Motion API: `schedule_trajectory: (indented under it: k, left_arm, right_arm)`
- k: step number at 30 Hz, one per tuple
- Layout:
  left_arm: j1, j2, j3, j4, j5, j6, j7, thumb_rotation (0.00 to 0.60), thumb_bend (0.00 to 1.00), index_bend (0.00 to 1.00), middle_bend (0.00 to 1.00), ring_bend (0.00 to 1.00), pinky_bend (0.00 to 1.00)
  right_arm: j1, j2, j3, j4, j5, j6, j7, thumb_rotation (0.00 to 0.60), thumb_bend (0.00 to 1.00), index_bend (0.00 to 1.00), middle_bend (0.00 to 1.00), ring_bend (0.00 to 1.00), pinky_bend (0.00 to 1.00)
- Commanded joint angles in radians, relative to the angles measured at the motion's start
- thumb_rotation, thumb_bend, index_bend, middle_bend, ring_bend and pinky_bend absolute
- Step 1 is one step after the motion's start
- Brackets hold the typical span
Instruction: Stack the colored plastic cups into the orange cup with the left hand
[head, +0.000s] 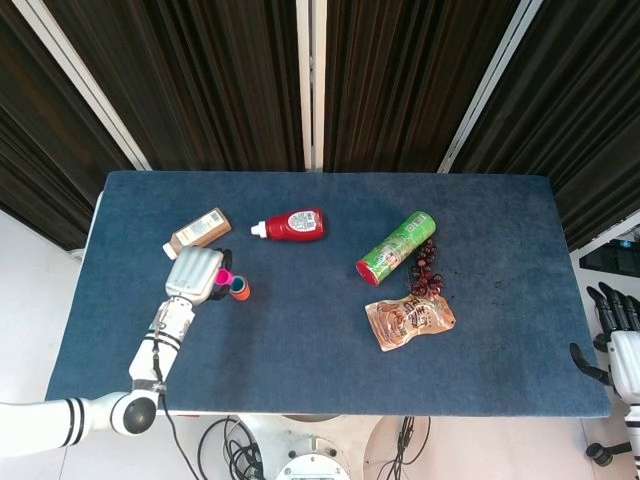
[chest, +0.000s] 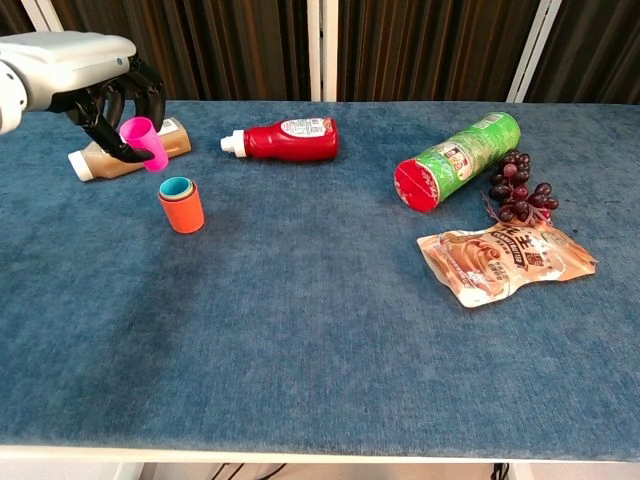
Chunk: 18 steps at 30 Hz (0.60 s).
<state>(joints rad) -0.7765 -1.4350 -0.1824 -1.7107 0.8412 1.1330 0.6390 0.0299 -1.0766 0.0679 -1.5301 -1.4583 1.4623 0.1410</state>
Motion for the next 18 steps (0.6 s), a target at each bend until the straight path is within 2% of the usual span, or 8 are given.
schedule_trajectory:
  k: [1,18]
  left_arm:
    - [0.001,-0.01,0.002,0.016,-0.003,-0.011,-0.016,0.6,0.28,0.54,0.53,0.56,0.55]
    - [-0.017,-0.08,0.014,0.116,-0.008,-0.042,-0.028,0.6,0.28,0.53,0.52,0.56,0.54]
  right_arm:
    - [0.001,0.0,0.0,-0.002,0.0,-0.001,-0.002,0.6,0.28,0.0,0.0,0.0,0.0]
    - [0.002,-0.002,0.003,0.008,0.016,-0.01,0.001,0.6,0.28,0.0,0.0,0.0,0.0]
